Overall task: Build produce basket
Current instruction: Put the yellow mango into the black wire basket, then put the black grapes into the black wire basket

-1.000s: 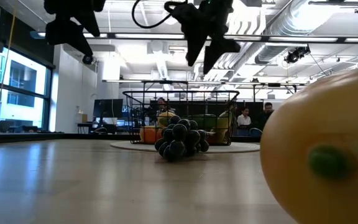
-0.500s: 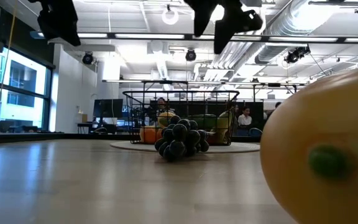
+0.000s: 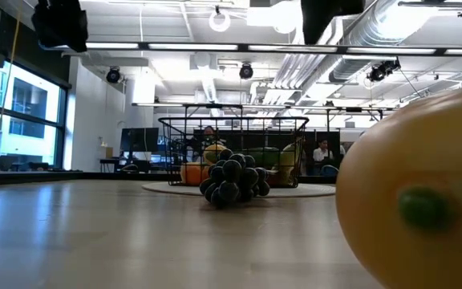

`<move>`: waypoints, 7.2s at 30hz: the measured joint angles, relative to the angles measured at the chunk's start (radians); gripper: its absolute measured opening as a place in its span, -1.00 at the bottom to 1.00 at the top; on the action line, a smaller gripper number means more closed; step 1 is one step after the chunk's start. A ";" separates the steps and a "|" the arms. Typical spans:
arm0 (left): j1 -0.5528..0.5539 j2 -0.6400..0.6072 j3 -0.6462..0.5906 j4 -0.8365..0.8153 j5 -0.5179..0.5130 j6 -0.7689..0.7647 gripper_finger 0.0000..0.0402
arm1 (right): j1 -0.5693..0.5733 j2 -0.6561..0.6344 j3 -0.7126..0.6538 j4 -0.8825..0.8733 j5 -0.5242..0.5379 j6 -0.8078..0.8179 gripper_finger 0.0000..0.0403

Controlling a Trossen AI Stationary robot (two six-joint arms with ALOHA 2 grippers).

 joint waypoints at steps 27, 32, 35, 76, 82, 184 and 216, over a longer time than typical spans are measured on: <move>0.000 0.000 0.000 0.000 0.009 -0.191 0.25 | 0.267 0.152 -0.001 0.157 -0.030 -0.758 0.43; 0.001 0.000 0.000 0.000 0.001 -0.188 0.25 | 0.265 0.200 -0.001 0.177 -0.053 -0.780 0.43; 0.001 0.000 0.000 0.000 -0.001 -0.188 0.25 | 0.254 0.224 -0.001 0.186 -0.071 -0.780 0.43; 0.001 0.000 0.000 0.004 -0.141 -0.021 0.25 | 0.155 0.348 -0.001 0.230 -0.205 -0.345 -0.09; 0.003 0.000 0.000 0.002 -0.178 0.067 0.25 | 0.128 0.348 -0.001 0.241 -0.204 -0.234 -0.09; 0.186 0.324 0.000 0.425 -0.433 -0.292 0.25 | -0.833 -0.093 -0.316 0.491 -0.016 -1.101 0.01; 0.208 0.457 0.000 0.614 -0.230 -0.248 0.25 | -0.852 -0.094 -0.142 0.351 0.190 -0.843 0.33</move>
